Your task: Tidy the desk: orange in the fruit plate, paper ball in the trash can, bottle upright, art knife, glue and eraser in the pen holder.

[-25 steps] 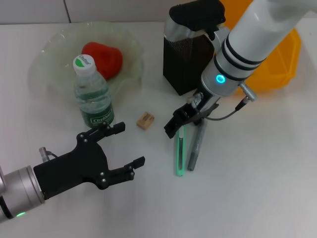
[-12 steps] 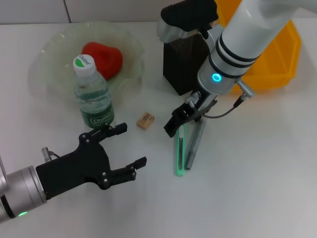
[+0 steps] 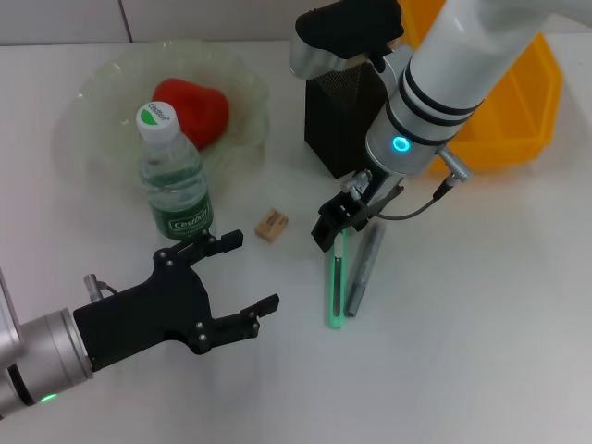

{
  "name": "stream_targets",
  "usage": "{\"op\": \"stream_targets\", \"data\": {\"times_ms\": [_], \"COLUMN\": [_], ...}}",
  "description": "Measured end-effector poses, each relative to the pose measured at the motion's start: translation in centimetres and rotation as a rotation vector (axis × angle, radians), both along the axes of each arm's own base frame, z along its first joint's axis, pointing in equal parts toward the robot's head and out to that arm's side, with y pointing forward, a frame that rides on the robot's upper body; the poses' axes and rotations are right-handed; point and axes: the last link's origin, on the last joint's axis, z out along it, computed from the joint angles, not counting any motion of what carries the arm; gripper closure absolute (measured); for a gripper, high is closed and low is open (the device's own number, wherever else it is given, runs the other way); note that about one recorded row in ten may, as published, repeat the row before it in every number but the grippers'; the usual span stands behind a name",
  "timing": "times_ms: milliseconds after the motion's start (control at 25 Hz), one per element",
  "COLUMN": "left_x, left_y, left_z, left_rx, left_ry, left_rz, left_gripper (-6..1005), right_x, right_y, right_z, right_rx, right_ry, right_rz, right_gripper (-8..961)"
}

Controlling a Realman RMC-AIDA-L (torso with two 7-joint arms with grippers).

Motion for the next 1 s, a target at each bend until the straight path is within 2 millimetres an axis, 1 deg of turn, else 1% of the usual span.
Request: {"op": "stream_targets", "data": {"times_ms": [160,1000], "left_x": [0.04,0.45], "left_y": [0.04,0.57], "left_z": [-0.06,-0.27], "left_rx": [-0.002,-0.004], "left_ry": [0.000,0.002], "left_rz": [-0.001,-0.012], "left_gripper": [146,147], "right_x": [0.11,0.34], "right_y": [-0.03,-0.05], "right_z": [-0.01,-0.07], "right_rx": [0.000,0.004], "right_ry": [-0.001,-0.007], "right_rz": [-0.005,-0.023], "right_gripper": [374,387]}}
